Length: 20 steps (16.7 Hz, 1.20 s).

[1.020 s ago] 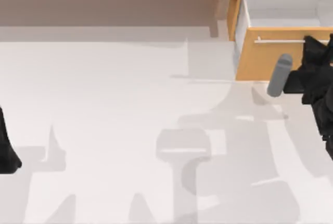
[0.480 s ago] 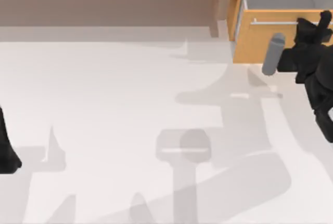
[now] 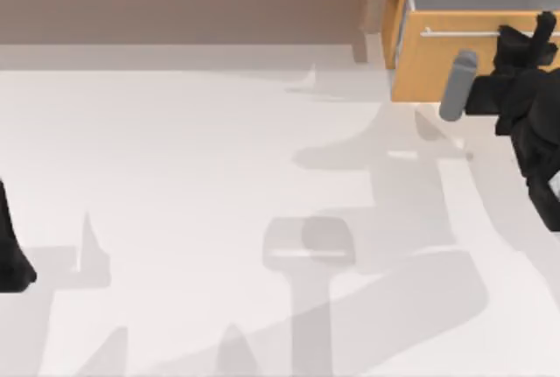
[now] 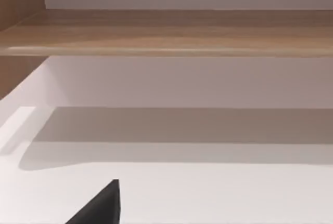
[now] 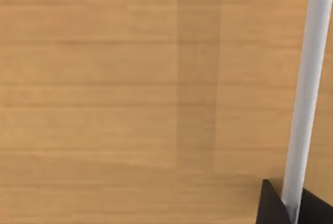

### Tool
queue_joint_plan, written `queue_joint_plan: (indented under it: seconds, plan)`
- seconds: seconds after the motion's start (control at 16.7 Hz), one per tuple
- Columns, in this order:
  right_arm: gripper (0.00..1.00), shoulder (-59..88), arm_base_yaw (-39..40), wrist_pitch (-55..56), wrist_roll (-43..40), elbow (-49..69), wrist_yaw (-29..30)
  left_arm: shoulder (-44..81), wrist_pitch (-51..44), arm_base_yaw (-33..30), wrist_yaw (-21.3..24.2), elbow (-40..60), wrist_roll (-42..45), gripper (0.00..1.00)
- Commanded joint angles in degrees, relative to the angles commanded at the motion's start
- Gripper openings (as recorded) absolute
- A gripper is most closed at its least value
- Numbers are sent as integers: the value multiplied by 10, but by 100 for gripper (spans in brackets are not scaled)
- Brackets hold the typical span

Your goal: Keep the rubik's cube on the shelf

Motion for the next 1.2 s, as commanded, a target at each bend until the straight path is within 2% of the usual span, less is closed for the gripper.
queue_joint_plan:
  seconds: [0.54,0.9,1.2]
  plan:
    - [0,64,-17,-81,1,142,-17,0,0,0,0,0,0,100]
    - [0,70,-19,-89,0,158,-19,0,0,0,0,0,0,100]
    - [38,70,-19,-89,0,158,-19,0,0,0,0,0,0,100]
